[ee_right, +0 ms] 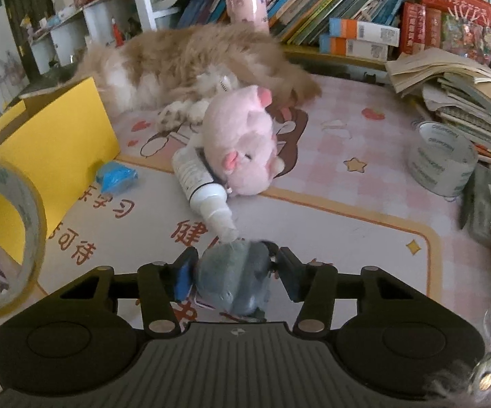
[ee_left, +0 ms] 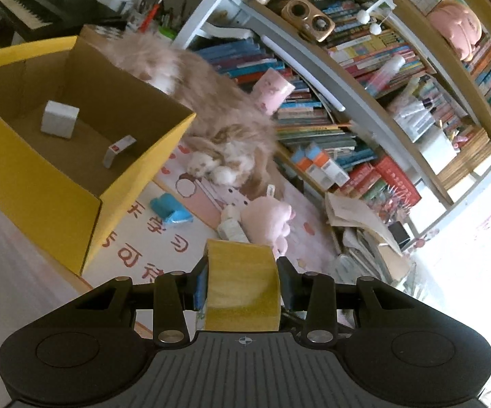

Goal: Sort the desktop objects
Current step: 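Carry the tape roll and toy car with both tools toward the yellow box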

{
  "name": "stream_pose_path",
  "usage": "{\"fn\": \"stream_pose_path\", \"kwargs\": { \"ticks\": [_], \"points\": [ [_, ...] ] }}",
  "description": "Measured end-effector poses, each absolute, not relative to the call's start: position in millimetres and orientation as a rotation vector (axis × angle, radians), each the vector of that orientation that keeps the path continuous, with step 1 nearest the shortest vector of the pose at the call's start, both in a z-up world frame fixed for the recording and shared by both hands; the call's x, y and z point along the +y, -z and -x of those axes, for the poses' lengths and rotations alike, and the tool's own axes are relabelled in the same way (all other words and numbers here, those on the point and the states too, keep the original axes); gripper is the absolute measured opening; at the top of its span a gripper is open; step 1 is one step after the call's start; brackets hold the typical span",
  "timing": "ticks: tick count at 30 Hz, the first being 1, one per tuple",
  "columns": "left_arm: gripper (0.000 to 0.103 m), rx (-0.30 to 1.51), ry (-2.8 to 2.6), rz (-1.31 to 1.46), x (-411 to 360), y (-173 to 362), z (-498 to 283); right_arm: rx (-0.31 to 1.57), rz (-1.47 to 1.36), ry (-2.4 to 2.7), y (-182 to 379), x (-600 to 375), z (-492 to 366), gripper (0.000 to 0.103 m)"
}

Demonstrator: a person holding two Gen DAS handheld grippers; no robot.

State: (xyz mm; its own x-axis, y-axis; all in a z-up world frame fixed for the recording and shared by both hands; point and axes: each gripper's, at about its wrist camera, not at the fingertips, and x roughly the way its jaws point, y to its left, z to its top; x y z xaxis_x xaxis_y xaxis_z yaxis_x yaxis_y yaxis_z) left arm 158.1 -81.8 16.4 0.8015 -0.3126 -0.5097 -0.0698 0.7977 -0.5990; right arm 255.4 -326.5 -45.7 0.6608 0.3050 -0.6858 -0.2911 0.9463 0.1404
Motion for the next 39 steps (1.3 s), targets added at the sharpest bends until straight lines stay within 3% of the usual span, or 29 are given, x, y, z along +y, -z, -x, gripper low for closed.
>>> {"fn": "stream_pose_path", "kwargs": {
  "ticks": [19,39],
  "points": [
    [0.039,0.624,0.26,0.566,-71.1,-15.1,-123.0,0.705,-0.032,-0.296,0.3,-316.3,-178.1,0.043],
    [0.039,0.625,0.208,0.532,6.4,-6.6,-42.8,0.693,0.005,-0.309,-13.1,-237.9,-81.4,0.043]
  ]
}}
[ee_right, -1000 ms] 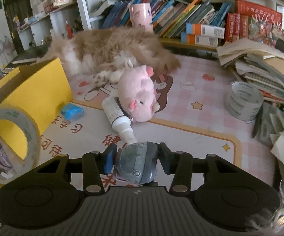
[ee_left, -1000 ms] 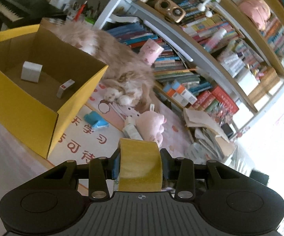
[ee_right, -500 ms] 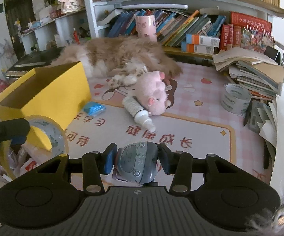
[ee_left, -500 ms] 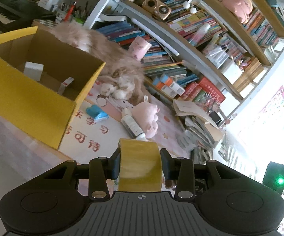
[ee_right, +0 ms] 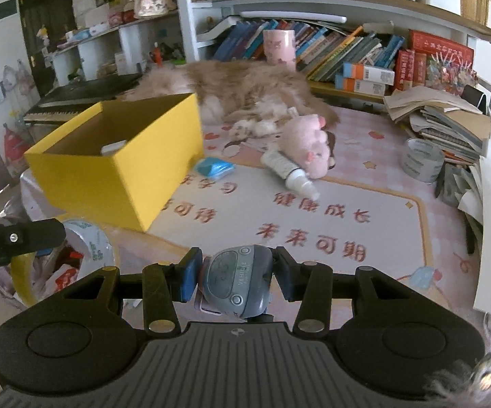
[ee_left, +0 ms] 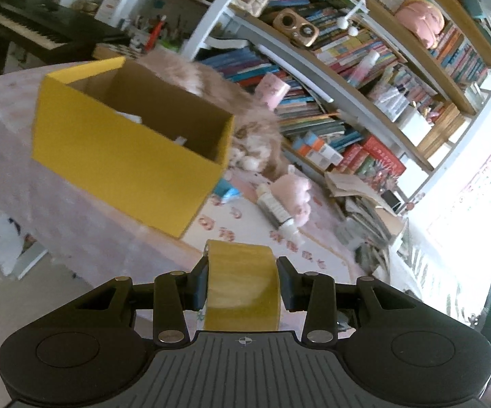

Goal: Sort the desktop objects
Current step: 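Carry the tape roll and toy car with both tools toward the yellow box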

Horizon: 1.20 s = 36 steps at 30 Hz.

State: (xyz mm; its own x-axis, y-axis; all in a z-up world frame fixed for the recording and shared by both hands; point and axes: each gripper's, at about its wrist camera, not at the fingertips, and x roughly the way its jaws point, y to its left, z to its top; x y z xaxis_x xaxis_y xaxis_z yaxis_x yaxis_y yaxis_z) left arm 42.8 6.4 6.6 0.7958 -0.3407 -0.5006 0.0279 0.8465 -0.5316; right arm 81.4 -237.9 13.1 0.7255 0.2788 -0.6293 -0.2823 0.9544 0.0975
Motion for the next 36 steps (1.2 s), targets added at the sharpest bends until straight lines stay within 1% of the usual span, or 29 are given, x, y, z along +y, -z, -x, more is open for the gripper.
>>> {"fn": "stream_pose_path", "kwargs": {
  "ticks": [7,26,36],
  "points": [
    [0.039,0.664,0.158,0.423,26.7,-5.3,-21.5,0.705,0.011,-0.346,-11.0,-207.7,-56.3,0.043],
    [0.039,0.726,0.078,0.423,88.3,4.1,20.7,0.768,0.052,-0.494,5.4,-125.3,-22.6,0.043],
    [0.039,0.708,0.055,0.432,101.7,3.0,29.4,0.759,0.088,-0.539,3.6,-104.2,-16.7,0.043]
  ]
}}
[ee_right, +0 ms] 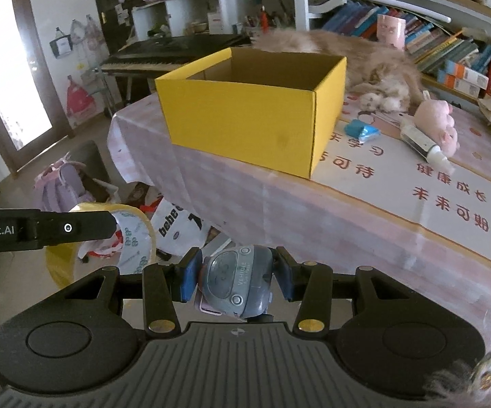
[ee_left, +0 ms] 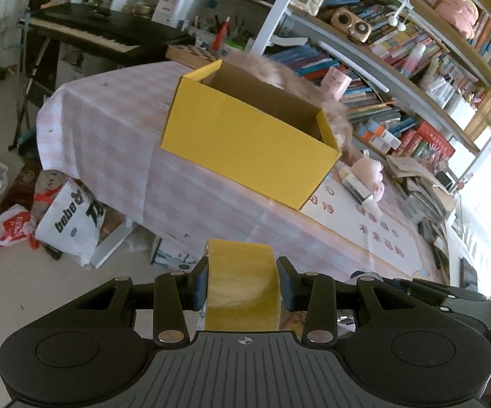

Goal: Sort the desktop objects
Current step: 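Carry the tape roll and toy car with both tools toward the yellow box, then lower both held items into the yellow box and open both tools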

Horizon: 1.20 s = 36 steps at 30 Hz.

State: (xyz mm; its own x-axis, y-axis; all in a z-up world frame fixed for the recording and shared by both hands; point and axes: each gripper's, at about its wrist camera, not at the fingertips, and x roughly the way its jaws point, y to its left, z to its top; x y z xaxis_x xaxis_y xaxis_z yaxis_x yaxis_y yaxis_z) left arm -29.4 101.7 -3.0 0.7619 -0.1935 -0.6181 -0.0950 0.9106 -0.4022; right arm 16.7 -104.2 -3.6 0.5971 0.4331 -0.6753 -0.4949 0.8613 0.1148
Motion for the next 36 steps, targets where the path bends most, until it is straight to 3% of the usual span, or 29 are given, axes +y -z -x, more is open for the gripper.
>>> {"fn": "stream_pose_path", "kwargs": {
  "ticks": [21,36],
  "points": [
    [0.039,0.686,0.056,0.429,107.6,-3.9,5.4,0.75,0.109,-0.577,-4.4,-93.3,-37.9,0.043],
    [0.039,0.487,0.077,0.359,109.3,-66.8,-85.0,0.566,0.044,-0.638,-67.9,-85.7,-129.9,0.043]
  ]
}}
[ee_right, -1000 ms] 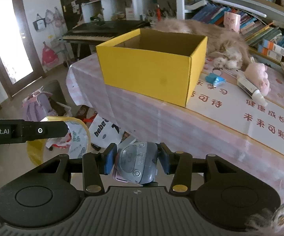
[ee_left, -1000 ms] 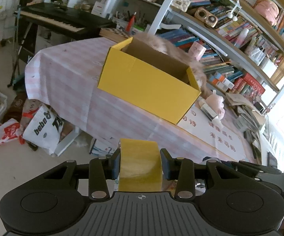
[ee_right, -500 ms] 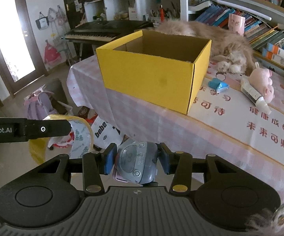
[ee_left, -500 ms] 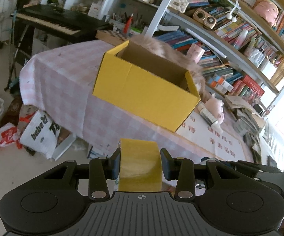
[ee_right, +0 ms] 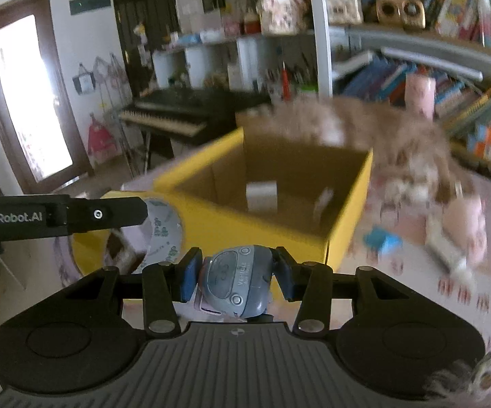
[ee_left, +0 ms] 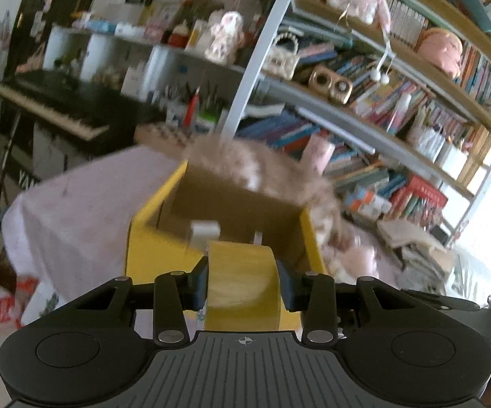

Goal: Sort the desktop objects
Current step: 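Lower both held items into the yellow box and open both tools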

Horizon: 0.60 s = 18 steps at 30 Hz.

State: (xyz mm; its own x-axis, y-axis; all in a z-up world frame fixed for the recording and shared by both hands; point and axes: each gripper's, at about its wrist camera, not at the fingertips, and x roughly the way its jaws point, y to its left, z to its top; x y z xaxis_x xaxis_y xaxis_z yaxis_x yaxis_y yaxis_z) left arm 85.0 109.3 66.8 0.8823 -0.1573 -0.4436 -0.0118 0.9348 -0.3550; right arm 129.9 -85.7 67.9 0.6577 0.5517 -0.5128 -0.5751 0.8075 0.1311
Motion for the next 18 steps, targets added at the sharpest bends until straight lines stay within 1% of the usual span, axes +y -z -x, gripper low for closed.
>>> {"fn": "stream_pose_path", "kwargs": {
  "ticks": [4,8,13,18],
  "points": [
    [0.039,0.442,0.07,0.339,109.9,-81.0,-114.9,0.503,0.048,-0.641,-85.4,-83.3,-163.7,0.043],
    [0.039,0.423,0.062,0.318,108.5,-84.3,-141.1,0.487,0.066,-0.628,-89.6,-81.0,-196.9,0.043],
    [0.039,0.447,0.039,0.314,105.4,-77.9,-173.2,0.503,0.104,-0.626,-79.7,-76.0,-233.2,0.043],
    [0.039,0.489,0.025,0.282,97.5,-67.6,-201.3,0.543,0.202,-0.665,-59.9,-58.0,-261.9,0.043]
  ]
}}
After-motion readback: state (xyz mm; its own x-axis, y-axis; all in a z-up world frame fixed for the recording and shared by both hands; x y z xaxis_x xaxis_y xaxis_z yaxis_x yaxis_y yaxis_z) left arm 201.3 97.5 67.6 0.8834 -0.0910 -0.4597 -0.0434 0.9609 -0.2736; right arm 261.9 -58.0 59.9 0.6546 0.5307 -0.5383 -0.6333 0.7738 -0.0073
